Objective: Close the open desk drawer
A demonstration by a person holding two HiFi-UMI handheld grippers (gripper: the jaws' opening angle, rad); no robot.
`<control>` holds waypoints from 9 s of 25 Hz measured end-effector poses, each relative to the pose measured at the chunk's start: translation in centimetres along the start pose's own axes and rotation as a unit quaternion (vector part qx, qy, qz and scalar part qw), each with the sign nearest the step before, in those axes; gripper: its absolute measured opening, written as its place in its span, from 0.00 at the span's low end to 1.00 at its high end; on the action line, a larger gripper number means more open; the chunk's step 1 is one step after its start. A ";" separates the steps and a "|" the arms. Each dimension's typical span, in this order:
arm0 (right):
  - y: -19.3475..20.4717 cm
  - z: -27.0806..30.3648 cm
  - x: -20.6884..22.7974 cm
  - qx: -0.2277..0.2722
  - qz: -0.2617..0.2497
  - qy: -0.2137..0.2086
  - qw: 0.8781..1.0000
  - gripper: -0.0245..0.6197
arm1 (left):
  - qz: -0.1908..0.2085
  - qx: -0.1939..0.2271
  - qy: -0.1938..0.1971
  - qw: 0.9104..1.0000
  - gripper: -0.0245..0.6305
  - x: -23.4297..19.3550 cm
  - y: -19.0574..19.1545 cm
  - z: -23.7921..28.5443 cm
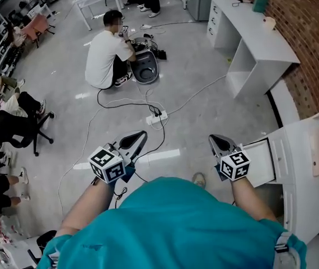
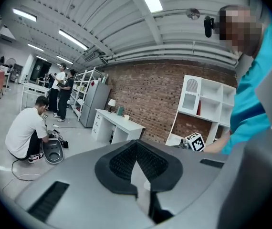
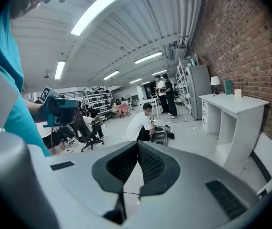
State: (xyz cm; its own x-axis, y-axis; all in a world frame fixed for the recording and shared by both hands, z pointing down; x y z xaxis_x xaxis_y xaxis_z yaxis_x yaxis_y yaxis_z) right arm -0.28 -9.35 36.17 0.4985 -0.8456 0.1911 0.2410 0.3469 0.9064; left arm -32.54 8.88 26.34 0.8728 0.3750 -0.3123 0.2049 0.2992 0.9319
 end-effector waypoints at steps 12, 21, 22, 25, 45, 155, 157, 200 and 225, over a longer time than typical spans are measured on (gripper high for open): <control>10.0 -2.1 9.4 -0.077 -0.014 0.105 0.991 0.07 | -0.042 -0.082 0.048 0.995 0.06 1.5 7.0 12.0; 18.5 -2.4 14.4 -0.151 -0.025 0.146 0.977 0.07 | -0.067 -0.159 0.083 0.981 0.06 2.0 15.3 19.7; 19.3 -2.2 15.0 -0.158 -0.029 0.148 0.976 0.07 | -0.068 -0.166 0.085 0.980 0.06 1.9 16.1 20.5; 21.8 -1.7 16.6 -0.178 -0.035 0.157 0.971 0.07 | -0.075 -0.181 0.093 0.976 0.06 1.8 18.3 22.6; 34.5 -1.0 25.6 -0.274 0.007 0.241 0.931 0.07 | -0.098 -0.241 0.121 0.958 0.06 0.9 27.8 30.0; 38.3 -8.5 48.3 -0.308 0.106 0.457 0.828 0.07 | -0.096 -0.305 0.151 0.935 0.06 4.2 29.5 46.9; 38.6 -8.4 48.4 -0.309 0.104 0.457 0.827 0.07 | -0.097 -0.305 0.151 0.935 0.06 4.2 29.5 47.0; 18.8 4.8 17.6 -0.266 -0.081 0.102 0.955 0.07 | -0.070 -0.145 0.048 0.986 0.06 -1.5 15.6 20.4; -4.4 10.9 -9.7 -0.091 -0.144 -0.190 0.967 0.07 | -0.014 -0.006 -0.103 0.995 0.06 -3.1 5.5 -6.8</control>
State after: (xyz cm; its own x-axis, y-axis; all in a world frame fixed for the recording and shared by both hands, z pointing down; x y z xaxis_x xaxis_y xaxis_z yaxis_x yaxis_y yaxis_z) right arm -15.23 -7.08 34.45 0.0557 -0.9937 0.0973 0.4843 0.1120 0.8677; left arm -37.11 15.37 31.20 0.9394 0.1786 -0.2927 0.2263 0.3185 0.9205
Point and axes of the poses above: the fingertips, and each gripper's own axes: z forward along the fingers, x to its right, y out of its underside, the point moved 10 cm from there along -z, backward along the fingers, and after that the axes turned 5 degrees about y, right-handed, at the moved point
